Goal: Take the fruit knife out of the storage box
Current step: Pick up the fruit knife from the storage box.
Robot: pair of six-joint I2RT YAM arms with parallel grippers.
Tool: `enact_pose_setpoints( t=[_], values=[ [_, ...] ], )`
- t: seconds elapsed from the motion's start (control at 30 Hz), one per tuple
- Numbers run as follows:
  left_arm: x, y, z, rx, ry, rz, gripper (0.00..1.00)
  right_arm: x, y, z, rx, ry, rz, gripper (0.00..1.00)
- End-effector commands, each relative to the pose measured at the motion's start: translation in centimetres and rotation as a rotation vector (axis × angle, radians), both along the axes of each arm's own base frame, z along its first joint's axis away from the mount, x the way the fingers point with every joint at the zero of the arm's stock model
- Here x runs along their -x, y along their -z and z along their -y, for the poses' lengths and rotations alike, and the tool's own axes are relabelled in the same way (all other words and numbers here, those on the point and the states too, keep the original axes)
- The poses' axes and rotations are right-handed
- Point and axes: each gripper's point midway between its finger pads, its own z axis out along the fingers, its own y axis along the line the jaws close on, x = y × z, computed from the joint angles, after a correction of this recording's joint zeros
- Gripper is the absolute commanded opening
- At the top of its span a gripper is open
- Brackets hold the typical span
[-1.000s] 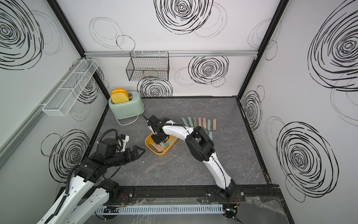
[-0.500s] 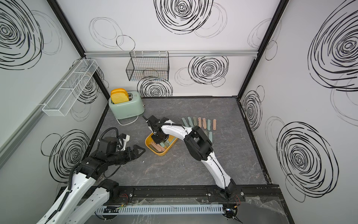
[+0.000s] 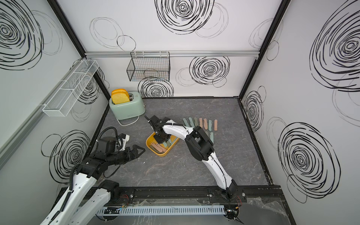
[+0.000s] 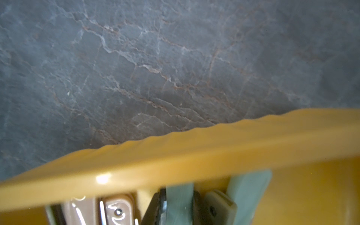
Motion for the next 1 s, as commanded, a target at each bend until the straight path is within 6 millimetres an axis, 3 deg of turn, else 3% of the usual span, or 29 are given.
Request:
enact_pose_setpoints(
  t=[0.0, 0.1, 0.23, 0.3, 0.47, 0.77, 0.97],
  values=[
    [-0.5, -1.6, 0.2, 0.013, 0.019, 0.051, 0.98, 1.6, 3.6, 2.2, 0.109, 0.006, -0.101, 0.26],
    [-0.5, -1.6, 0.2, 0.018, 0.018, 0.052, 0.98, 2.0, 4.3, 2.3, 0.12, 0.004, -0.123, 0.29],
    [-0.7, -1.8, 0.2, 0.019, 0.016, 0.056, 0.98, 2.4, 4.8, 2.3, 0.125, 0.003, -0.139, 0.13],
    [-0.9, -2.0, 0.2, 0.019, 0.017, 0.06, 0.98, 2.2, 4.4, 2.3, 0.119, 0.008, -0.13, 0.11],
    [-1.4, -2.4, 0.2, 0.018, 0.011, 0.069, 0.98, 0.7, 2.2, 1.7, 0.086, 0.029, -0.091, 0.11],
    [-3.7, -4.6, 0.9, 0.042, 0.007, 0.099, 0.98, -2.7, -3.6, 0.6, -0.028, 0.084, -0.019, 0.11],
    [-5.2, -5.3, 1.6, 0.052, 0.003, 0.109, 0.98, -2.6, -4.9, 0.1, -0.091, 0.096, -0.058, 0.11]
  ],
)
